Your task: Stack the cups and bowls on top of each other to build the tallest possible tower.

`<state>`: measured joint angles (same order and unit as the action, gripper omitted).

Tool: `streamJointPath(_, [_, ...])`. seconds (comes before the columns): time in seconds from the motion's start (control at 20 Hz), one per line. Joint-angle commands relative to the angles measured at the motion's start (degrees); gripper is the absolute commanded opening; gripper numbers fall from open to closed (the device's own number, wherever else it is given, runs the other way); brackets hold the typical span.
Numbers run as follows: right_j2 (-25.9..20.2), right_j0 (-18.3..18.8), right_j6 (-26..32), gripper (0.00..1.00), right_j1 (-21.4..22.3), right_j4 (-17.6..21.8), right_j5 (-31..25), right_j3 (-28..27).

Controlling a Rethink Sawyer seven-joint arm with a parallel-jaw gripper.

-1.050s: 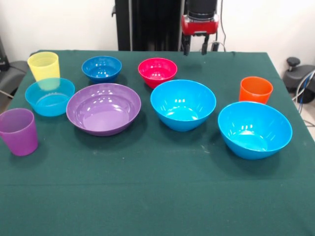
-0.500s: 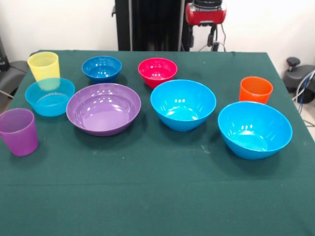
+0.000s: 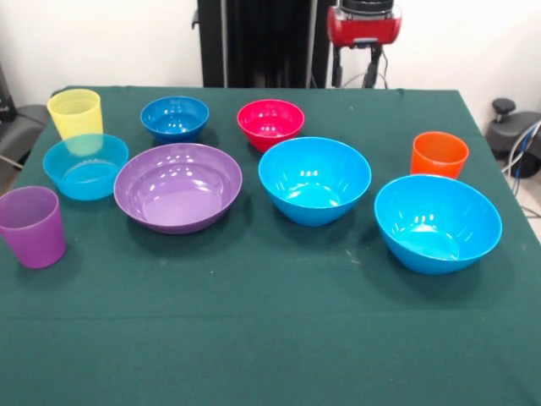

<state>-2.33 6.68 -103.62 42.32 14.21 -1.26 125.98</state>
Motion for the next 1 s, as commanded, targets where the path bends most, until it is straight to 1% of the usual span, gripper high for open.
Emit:
streamJointPath(0.05, [-6.4, 1.8, -4.1, 1.00, -3.6, -1.9, -5.8, -8.9])
streamJointPath(0.3, [-6.7, 2.7, -4.1, 1.00, -5.5, -1.3, -5.2, -10.9])
streamJointPath(0.4, [-7.5, 3.7, -3.8, 1.00, -5.9, -1.1, -5.4, -11.7])
streamJointPath(0.6, [-8.9, 5.4, -3.2, 1.00, -5.5, -1.0, -6.8, -12.4])
streamJointPath(0.8, [-9.2, 5.6, -3.8, 1.00, -4.8, -1.2, -7.2, -12.3])
streamJointPath(1.0, [-9.4, 5.8, -4.2, 1.00, -5.4, -1.0, -6.6, -12.6])
